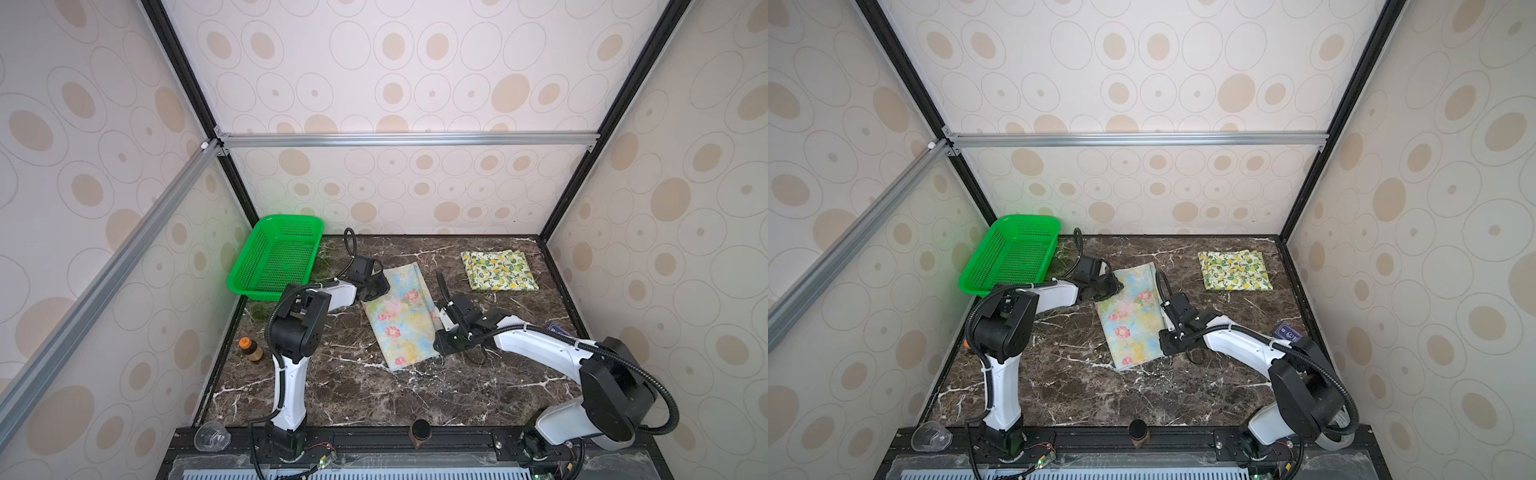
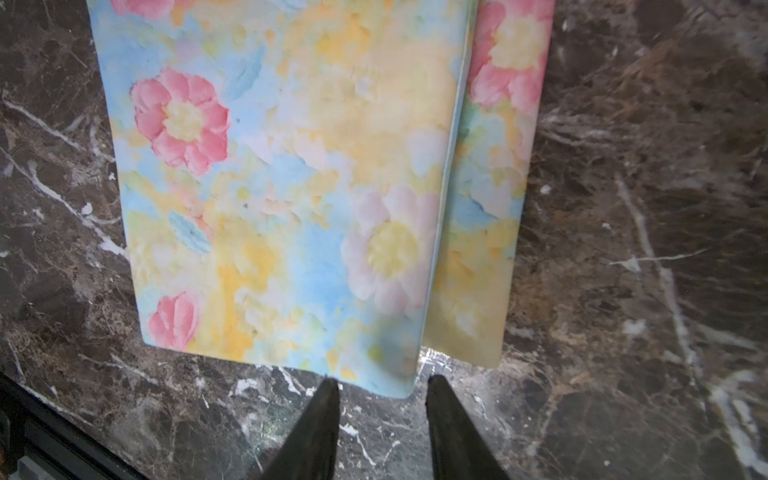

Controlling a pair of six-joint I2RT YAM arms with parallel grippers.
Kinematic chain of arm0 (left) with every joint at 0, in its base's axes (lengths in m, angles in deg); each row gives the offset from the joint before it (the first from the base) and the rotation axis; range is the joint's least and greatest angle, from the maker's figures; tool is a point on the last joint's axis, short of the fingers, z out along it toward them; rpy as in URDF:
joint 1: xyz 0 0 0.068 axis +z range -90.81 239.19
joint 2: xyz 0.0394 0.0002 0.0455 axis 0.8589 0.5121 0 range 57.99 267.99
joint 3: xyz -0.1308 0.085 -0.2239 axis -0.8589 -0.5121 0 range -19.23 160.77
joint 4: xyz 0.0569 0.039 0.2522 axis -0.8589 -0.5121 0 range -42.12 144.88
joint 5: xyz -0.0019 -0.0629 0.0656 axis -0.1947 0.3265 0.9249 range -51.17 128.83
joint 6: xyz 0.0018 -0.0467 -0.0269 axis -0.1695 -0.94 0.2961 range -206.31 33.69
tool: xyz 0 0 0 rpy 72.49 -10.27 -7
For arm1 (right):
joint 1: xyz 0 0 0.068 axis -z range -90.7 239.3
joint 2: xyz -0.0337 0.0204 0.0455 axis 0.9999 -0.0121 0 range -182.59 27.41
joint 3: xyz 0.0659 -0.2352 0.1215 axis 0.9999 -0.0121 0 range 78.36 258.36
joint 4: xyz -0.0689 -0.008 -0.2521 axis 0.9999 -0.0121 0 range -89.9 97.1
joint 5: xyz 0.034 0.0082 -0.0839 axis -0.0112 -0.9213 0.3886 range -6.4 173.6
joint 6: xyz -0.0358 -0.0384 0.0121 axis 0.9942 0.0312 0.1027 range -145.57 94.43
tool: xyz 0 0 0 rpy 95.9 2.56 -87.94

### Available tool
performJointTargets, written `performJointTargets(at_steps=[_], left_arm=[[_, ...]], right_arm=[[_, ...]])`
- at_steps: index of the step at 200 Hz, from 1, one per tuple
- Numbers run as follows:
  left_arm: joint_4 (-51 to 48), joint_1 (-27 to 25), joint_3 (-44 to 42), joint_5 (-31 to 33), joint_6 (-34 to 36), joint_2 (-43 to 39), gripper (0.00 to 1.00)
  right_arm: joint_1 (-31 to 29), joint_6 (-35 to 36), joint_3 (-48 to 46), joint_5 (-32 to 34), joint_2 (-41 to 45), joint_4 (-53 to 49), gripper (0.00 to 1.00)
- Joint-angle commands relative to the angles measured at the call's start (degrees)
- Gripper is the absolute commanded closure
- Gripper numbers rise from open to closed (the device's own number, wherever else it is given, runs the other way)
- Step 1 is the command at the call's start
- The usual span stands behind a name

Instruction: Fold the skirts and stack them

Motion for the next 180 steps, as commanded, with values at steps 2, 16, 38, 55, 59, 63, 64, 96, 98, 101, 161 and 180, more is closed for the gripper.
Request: performJointTargets(at_steps=[2, 16, 38, 55, 59, 63, 64, 96, 98, 101, 161, 180], left_arm=[[2.5, 0.2, -2.2, 0.7, 1.0, -3.2, 0.83], [2.5, 0.2, -4.0, 1.4, 1.1, -3.8, 0.83], [2.3, 0.2, -7.1, 2.2, 0.7, -5.3, 0.84], [2.7, 0.1, -10.3, 2.5, 0.0, -7.3, 0.84], [3.1, 0.1, -11.2, 2.5, -0.2, -7.8, 0.84], [3.4, 0.1, -12.3, 2.5, -0.4, -8.4, 0.84], [3.4, 0.2, -12.5, 2.6, -0.4, -8.5, 0.84], [3.6, 0.2, -19.5, 4.0, -1.5, -14.0, 0.84], [3.6, 0.2, -20.1, 4.1, -1.7, -14.2, 0.84], [3.7, 0.2, -20.6, 4.1, -2.0, -14.9, 0.84], [1.4, -0.5, -32.9, 6.2, -5.4, -28.6, 0.84], [-3.4, -0.6, -31.0, 8.0, -2.6, -33.3, 0.81]], right_arm=[[0.3, -1.2, -1.0, -0.8, 1.0, 0.4, 0.62], [0.5, -1.2, -1.2, -1.2, 1.5, 0.4, 0.62], [0.7, -0.8, -1.2, -1.2, 2.2, 0.0, 0.62], [1.1, -0.4, -1.4, -1.4, 3.0, -0.5, 0.62], [1.2, -0.2, -1.5, -1.5, 3.2, -0.6, 0.62], [1.2, 0.0, -1.5, -1.5, 3.4, -0.8, 0.62], [1.3, 0.0, -1.5, -1.5, 3.4, -0.8, 0.62], [1.7, 1.9, -1.5, -1.5, 5.6, -2.0, 0.62], [1.7, 2.0, -1.5, -1.6, 5.7, -2.0, 0.62], [1.7, 2.2, -1.6, -1.7, 5.8, -2.1, 0.62], [2.7, 4.4, -1.5, -5.3, 7.0, -2.3, 0.62], [3.2, 4.7, -1.2, -7.0, 7.2, -2.1, 0.62]])
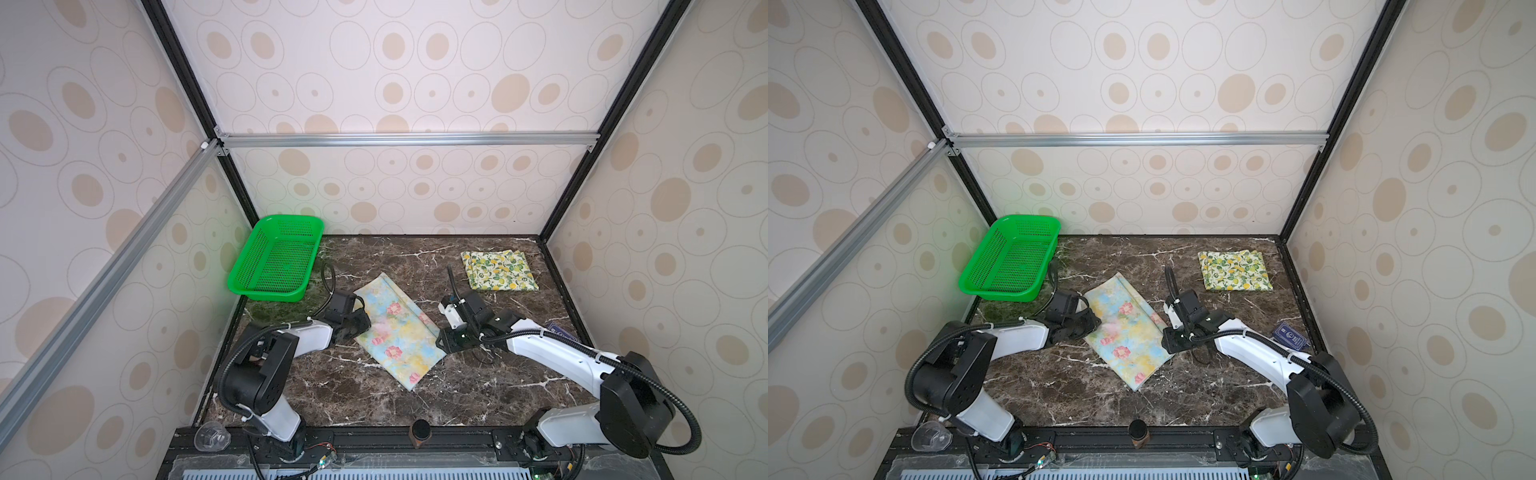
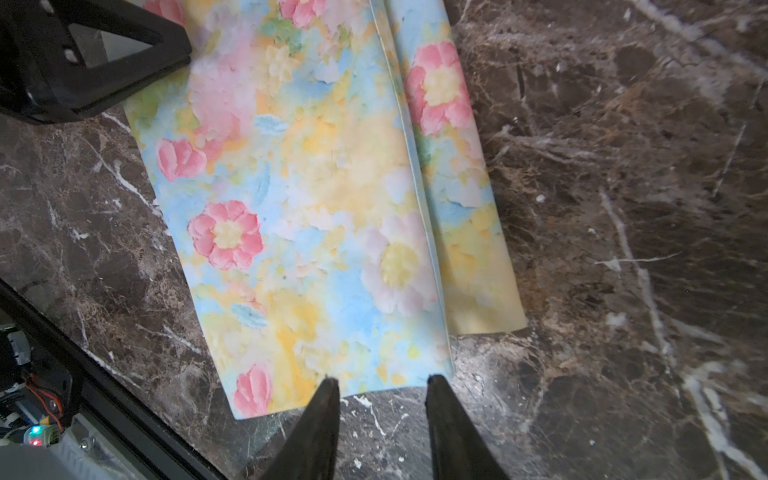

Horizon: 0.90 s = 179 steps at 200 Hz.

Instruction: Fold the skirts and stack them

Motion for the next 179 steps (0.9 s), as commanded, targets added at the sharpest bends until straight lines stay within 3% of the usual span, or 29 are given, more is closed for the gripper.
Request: performJointTargets(at_steps=[1, 28, 64, 122, 179], left_arm=[[-5.4, -0.3, 2.2, 3.4, 1.4, -5.5, 0.80], [-13.7, -0.3, 13.2, 7.2, 12.1, -6.2, 0.67], [-18.4, -0.3, 28.7, 9.7, 23.5, 4.0, 0.49], [-24.7, -0.2, 53.6, 9.2, 32.1, 27.9, 0.52], [-28.3, -0.2, 64.6, 11.8, 34.8, 36.9, 0.59]], right_arm=[[0.9, 1.5, -0.3, -3.0, 1.3, -1.1, 0.62], [2.2, 2.2, 0.5, -5.6, 1.3, -1.2, 0.59], [5.1, 2.3, 1.1, -7.8, 0.1, 0.2, 0.54], [6.7, 2.1, 0.4, -4.5, -0.9, 2.4, 0.54], [6.9, 0.6, -1.2, -3.4, 0.0, 3.4, 0.54]])
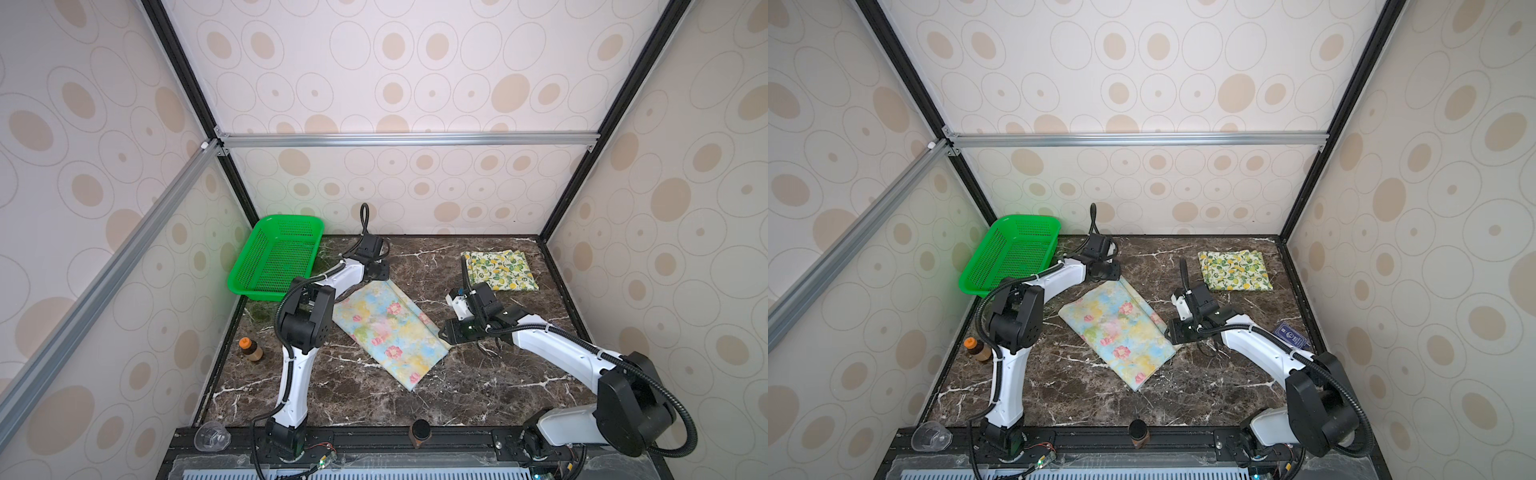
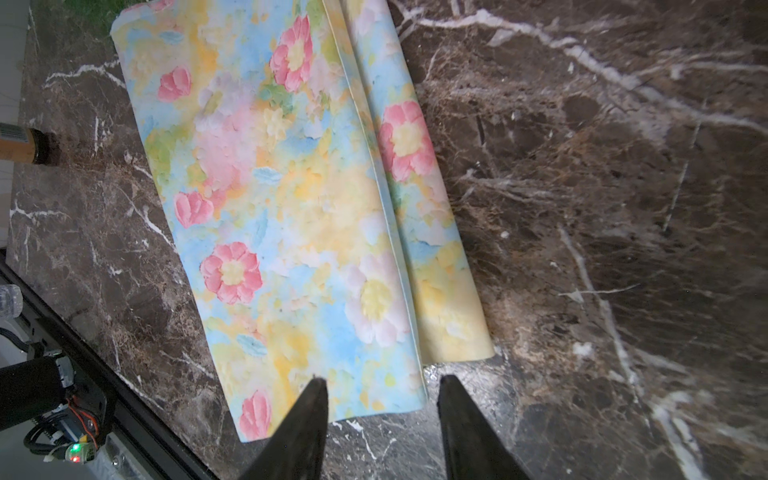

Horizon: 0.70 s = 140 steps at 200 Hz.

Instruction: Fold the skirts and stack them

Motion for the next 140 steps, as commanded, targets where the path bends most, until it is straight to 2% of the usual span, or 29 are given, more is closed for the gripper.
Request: performJointTargets(at_steps=[1, 51, 140], left_arm=[[-2.8, -0.1, 4.9, 1.6, 3.2, 0.4, 0.59], [-2.2, -0.1, 4.0, 1.0, 3.1, 2.1, 0.64], [-1.2, -0.1, 0.8, 0.5, 3.4, 2.6, 0.66]], right_arm=[[0.4, -0.6, -1.2, 0.7, 0.4, 0.2, 0.54], [0.4, -1.8, -2.9, 0.0, 0.1, 1.2, 0.54], [0.4, -2.6, -3.0, 0.3, 0.2, 0.9, 0.54]])
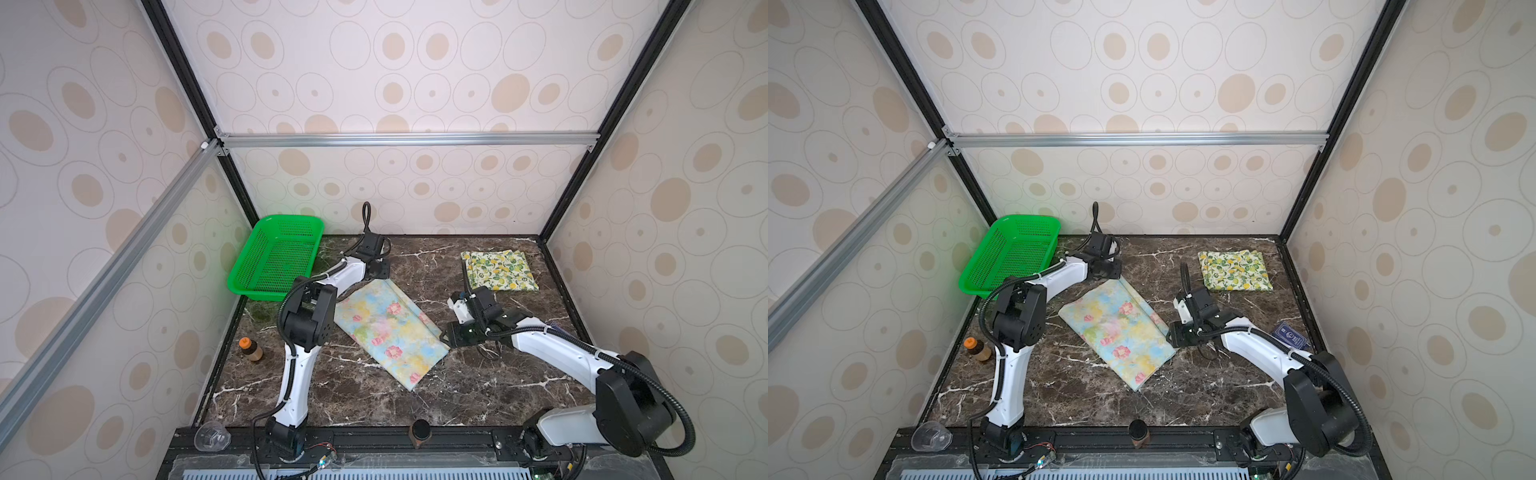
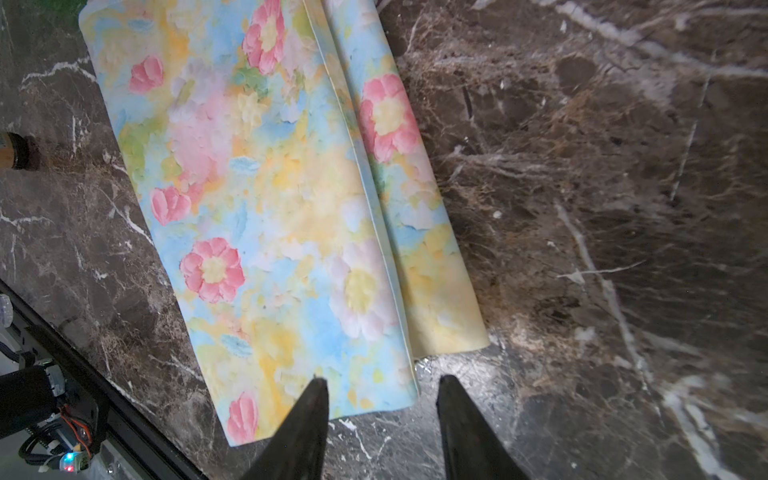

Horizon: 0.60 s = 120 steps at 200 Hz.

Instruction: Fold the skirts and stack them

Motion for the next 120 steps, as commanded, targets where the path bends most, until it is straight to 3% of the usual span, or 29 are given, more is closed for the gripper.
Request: performJointTargets(at_steps=[1, 71, 120], left_arm=[[-0.6, -0.1, -0.8, 0.1, 1.7, 1.3, 0.66], [-0.3, -0.1, -1.1, -0.5, 1.6, 2.5, 0.68], [-0.2, -0.1, -1.6, -0.3, 1.9, 2.7, 0.78]], right_arm=[[0.4, -0.7, -0.7, 0.1, 0.2, -0.1, 0.54], [0.4, -1.0, -0.7, 0.3, 0.5, -0.2, 0.54], [0.4, -1.2, -0.9, 0.4, 0.5, -0.2, 0.54]])
